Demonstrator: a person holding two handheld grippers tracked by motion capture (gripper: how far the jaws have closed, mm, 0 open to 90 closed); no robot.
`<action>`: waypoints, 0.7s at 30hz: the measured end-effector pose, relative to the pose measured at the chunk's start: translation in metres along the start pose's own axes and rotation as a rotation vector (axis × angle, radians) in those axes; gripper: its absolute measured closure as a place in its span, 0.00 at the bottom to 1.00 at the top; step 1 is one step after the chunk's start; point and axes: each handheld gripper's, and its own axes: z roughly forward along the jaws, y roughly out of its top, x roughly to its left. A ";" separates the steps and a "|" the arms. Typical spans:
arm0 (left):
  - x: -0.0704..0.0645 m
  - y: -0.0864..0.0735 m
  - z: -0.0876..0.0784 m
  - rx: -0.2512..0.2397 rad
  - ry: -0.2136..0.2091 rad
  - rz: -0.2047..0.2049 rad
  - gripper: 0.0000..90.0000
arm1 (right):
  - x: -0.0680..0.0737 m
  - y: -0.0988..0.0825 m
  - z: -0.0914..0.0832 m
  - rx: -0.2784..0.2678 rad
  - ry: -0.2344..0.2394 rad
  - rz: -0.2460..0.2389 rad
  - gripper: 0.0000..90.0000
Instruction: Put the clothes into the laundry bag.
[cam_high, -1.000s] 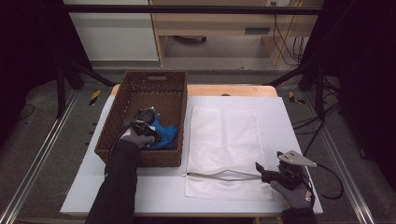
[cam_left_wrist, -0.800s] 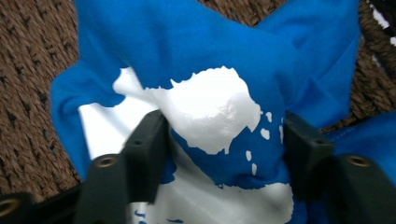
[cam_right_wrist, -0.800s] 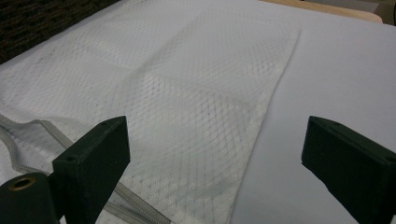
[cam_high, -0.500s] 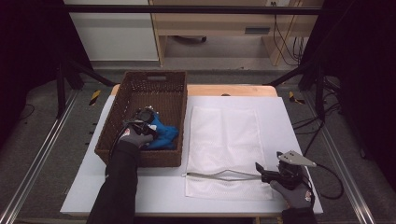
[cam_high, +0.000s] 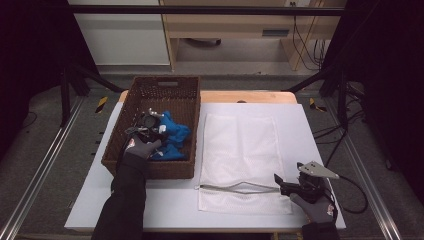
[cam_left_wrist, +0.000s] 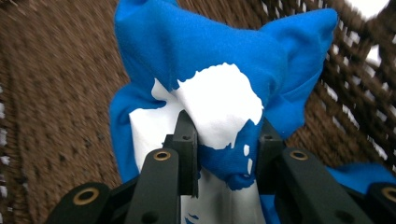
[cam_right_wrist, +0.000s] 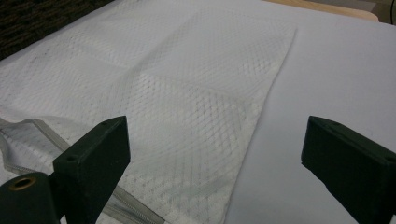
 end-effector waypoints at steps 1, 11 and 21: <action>0.000 0.000 -0.002 -0.013 -0.001 -0.010 0.77 | 0.000 0.000 0.000 0.001 0.001 0.005 0.09; 0.005 -0.003 -0.021 -0.189 0.007 -0.078 0.77 | 0.000 0.000 0.000 -0.008 -0.007 -0.003 0.09; 0.006 -0.008 -0.038 -0.351 0.025 -0.104 0.77 | -0.001 -0.001 -0.002 -0.016 -0.015 -0.001 0.09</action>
